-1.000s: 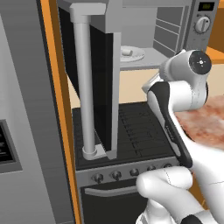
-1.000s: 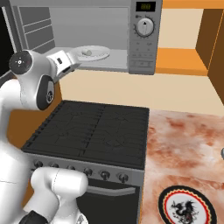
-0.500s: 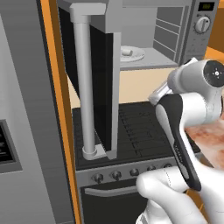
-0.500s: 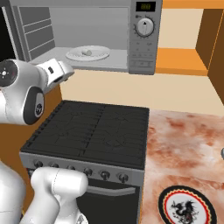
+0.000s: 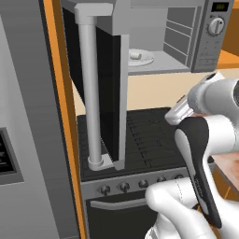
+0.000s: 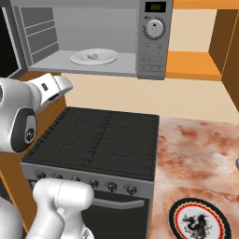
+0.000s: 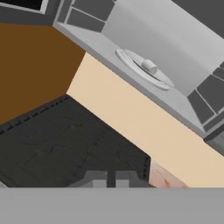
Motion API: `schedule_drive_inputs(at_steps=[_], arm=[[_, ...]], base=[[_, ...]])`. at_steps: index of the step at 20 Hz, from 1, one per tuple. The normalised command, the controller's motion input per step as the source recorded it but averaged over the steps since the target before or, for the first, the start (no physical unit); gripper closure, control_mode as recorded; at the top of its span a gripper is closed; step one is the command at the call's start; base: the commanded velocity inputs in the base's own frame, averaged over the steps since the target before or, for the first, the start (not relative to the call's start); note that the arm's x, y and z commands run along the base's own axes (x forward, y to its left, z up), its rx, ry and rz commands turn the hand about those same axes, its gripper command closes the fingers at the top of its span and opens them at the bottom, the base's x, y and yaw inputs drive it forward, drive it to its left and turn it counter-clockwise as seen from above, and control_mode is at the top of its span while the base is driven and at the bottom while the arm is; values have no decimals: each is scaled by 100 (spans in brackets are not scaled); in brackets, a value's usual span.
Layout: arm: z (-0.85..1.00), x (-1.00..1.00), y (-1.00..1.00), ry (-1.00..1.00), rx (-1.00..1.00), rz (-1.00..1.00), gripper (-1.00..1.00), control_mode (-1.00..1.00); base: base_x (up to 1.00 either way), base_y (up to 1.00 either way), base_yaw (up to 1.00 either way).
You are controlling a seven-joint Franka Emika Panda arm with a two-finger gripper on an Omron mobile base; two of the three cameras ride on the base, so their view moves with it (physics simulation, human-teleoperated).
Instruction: Pick the marshmallow from the counter and place it in the microwave. Then turn on the microwave.
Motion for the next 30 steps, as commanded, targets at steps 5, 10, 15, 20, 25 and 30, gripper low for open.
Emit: schedule_drive_inputs(at_steps=[5, 10, 15, 20, 25, 30], arm=[[0, -22, 0, -4, 0, 0, 100, -100], [2, -27, 0, -2, 0, 0, 100, -100], [9, -37, 0, 0, 0, 0, 100, -100], [10, -40, 0, 2, 0, -1, 100, -100], [0, -32, 1, 2, -1, -1, 100, -100], [0, -33, 8, 0, -1, 0, 100, -100]], base=[[0, 0, 0], [0, 0, 0], [0, 0, 0], [0, 0, 0], [0, 0, 0], [0, 0, 0]])
